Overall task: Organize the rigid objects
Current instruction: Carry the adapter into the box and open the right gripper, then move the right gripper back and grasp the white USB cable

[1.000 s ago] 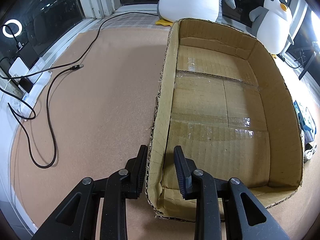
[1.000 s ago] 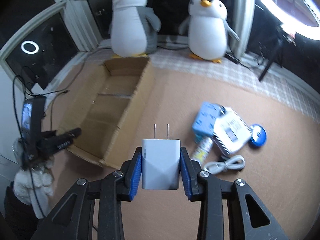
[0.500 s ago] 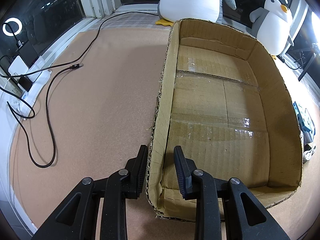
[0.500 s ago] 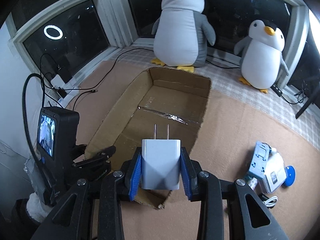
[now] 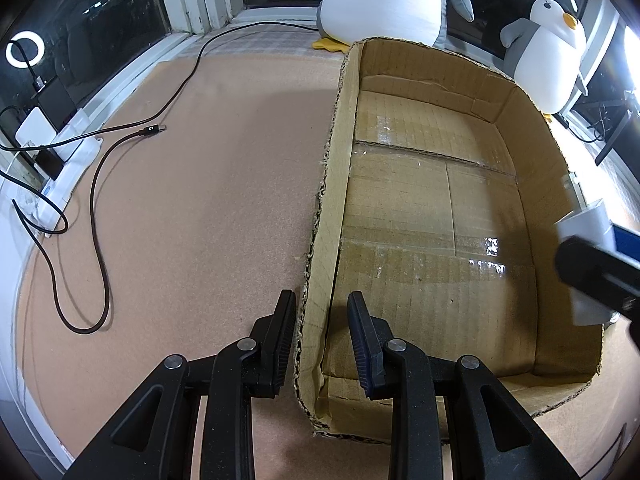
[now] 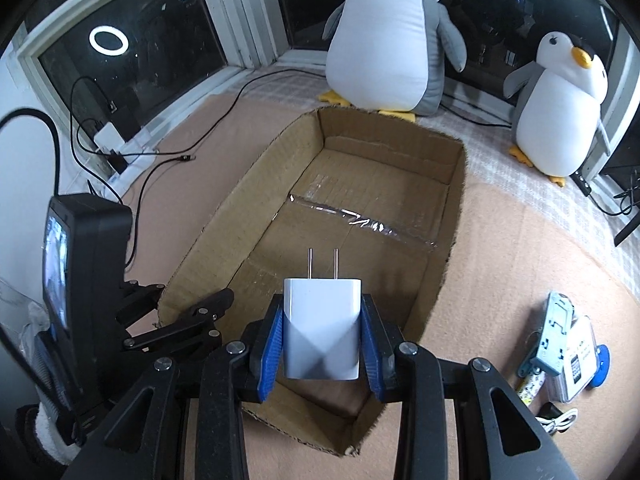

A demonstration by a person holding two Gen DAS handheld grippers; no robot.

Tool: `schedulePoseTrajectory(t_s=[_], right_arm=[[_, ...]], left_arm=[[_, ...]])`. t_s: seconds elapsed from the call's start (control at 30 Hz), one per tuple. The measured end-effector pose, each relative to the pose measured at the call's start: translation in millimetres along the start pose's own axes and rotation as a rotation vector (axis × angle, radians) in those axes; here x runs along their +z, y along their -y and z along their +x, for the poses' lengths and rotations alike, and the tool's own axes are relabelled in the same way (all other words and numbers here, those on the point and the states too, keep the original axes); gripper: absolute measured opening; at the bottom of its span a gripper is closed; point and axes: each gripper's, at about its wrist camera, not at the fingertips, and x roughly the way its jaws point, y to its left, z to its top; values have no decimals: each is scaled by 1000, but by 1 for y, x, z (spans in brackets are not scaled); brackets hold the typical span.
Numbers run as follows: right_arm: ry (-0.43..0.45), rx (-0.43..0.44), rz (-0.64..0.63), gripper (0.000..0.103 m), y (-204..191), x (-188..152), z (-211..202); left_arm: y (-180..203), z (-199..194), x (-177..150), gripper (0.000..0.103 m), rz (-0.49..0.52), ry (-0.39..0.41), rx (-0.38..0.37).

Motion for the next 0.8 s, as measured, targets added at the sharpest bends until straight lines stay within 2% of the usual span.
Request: schedulePoseTrajectory(t_s=[0.13, 0.2, 0.27, 0.53, 0.8], right_arm=[[-9, 6, -7, 34, -2, -1, 4], [-7, 6, -9, 43, -2, -1, 4], [4, -1, -1, 63, -1, 0, 1], [22, 13, 39, 64, 11, -3, -12], [74, 13, 127, 64, 41, -15, -49]], left_arm=[[0, 0, 0, 29, 0, 0, 0], [0, 0, 0, 29, 0, 0, 0], [0, 0, 0, 29, 0, 0, -2], [0, 0, -1, 29, -2, -2, 4], [2, -1, 0, 29, 4, -2, 15]])
